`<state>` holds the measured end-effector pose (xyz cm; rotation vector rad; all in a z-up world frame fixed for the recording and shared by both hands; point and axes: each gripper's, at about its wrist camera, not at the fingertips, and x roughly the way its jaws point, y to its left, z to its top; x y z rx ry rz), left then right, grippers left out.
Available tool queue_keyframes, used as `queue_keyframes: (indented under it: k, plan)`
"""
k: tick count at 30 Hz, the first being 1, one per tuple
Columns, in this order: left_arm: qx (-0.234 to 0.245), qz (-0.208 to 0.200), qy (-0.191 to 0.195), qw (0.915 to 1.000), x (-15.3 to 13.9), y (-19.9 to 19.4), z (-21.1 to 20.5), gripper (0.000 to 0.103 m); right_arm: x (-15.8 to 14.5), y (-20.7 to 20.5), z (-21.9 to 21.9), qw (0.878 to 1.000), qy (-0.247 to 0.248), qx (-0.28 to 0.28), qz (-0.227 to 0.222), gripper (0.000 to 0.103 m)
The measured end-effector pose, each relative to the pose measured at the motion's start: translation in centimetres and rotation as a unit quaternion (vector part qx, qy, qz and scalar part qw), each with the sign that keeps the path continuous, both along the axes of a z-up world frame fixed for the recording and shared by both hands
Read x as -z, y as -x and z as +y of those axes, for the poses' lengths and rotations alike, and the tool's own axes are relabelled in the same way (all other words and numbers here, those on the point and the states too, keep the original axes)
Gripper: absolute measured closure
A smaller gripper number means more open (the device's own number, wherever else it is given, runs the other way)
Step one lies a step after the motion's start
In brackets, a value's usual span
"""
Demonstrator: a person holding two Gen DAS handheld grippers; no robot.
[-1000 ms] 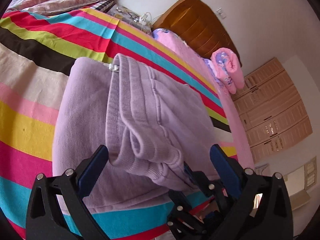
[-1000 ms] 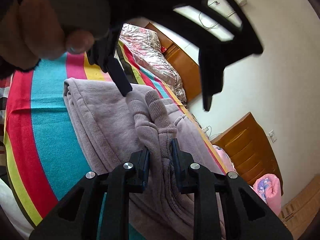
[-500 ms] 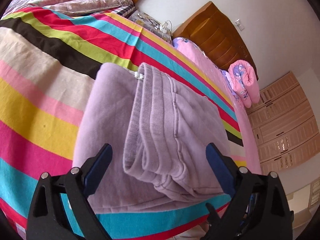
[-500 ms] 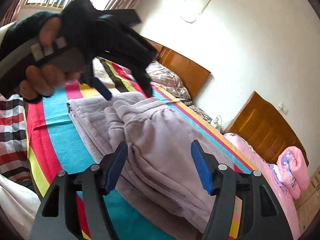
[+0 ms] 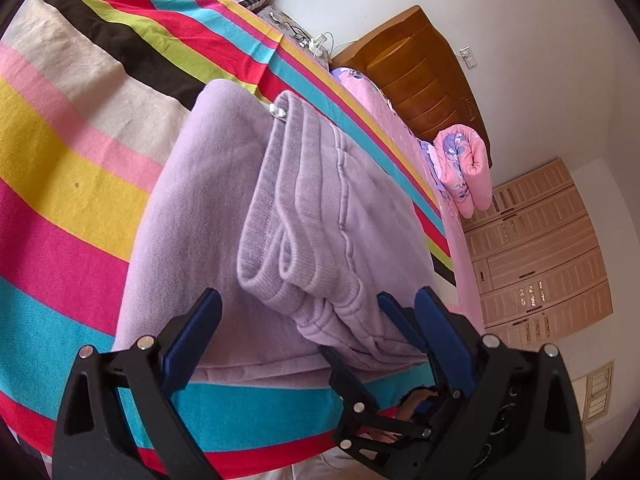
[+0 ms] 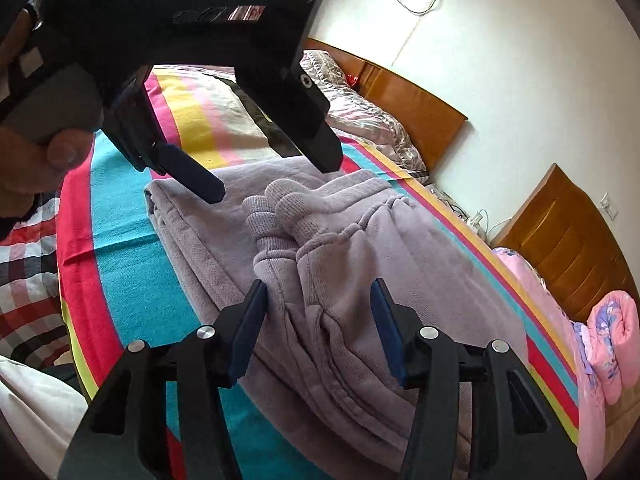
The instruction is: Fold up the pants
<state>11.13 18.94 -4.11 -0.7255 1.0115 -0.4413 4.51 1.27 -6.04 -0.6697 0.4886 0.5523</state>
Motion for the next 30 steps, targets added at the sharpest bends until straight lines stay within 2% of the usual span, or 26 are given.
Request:
queue_keyframes:
  k: [4,6,8,10,14,17,19,20,21,22,23,24,26,30]
  plan:
    - [0.007,0.009,0.015,0.9998,1.0,-0.2,-0.1,0.006,1.2,-0.1,1.3,1.000,0.024,-0.005,-0.014,0.054]
    - [0.009,0.008,0.018,0.9998,0.9,-0.2,-0.2,0.005,0.8,-0.1,1.2,0.999,0.018,-0.004,-0.026,0.076]
    - [0.012,0.010,0.031,0.9994,0.9,-0.2,-0.1,0.005,-0.2,0.1,0.6,0.999,-0.010,-0.003,-0.039,0.083]
    - [0.013,0.017,0.041,0.9989,0.7,-0.7,-0.1,0.003,-1.4,0.6,0.1,0.998,-0.028,0.002,-0.055,0.084]
    - [0.033,0.024,0.055,0.9976,-0.5,-3.1,-1.7,0.002,-2.5,1.9,-0.2,0.995,-0.017,0.002,-0.093,0.085]
    - [0.058,0.036,0.033,0.9971,-1.3,-5.0,-4.0,0.002,-2.4,2.1,-0.1,0.995,-0.013,0.001,-0.096,0.085]
    - [0.074,0.059,0.005,0.9955,-0.7,-6.6,-5.7,0.004,-2.0,2.3,0.2,0.996,-0.011,0.003,-0.091,0.085]
    - [0.071,0.068,-0.018,0.9950,-0.2,-7.2,-6.3,0.016,-1.8,2.1,0.2,0.997,-0.008,0.004,-0.080,0.084]
    - [0.064,0.077,-0.041,0.9941,0.5,-7.7,-6.6,0.045,-1.6,2.0,0.2,0.998,-0.005,0.004,-0.067,0.084]
    - [0.058,0.086,-0.059,0.9929,1.1,-8.0,-6.7,0.055,-1.7,2.0,-0.2,0.998,-0.007,0.000,-0.054,0.084]
    - [0.055,0.081,-0.057,0.9936,1.5,-8.0,-6.5,0.058,-1.9,2.1,-0.9,0.999,-0.015,0.000,-0.046,0.080]
    - [0.053,0.071,-0.050,0.9948,1.7,-7.8,-6.2,0.061,-2.3,2.3,-1.9,0.999,-0.030,0.004,-0.036,0.067]
    - [0.048,0.062,-0.038,0.9962,1.9,-7.4,-5.6,0.064,-3.6,2.9,-4.8,0.997,-0.067,0.031,-0.032,0.052]
    - [0.048,0.058,-0.027,0.9968,2.6,-7.3,-4.9,0.065,-5.2,5.1,-13.4,0.981,-0.158,0.111,-0.015,0.044]
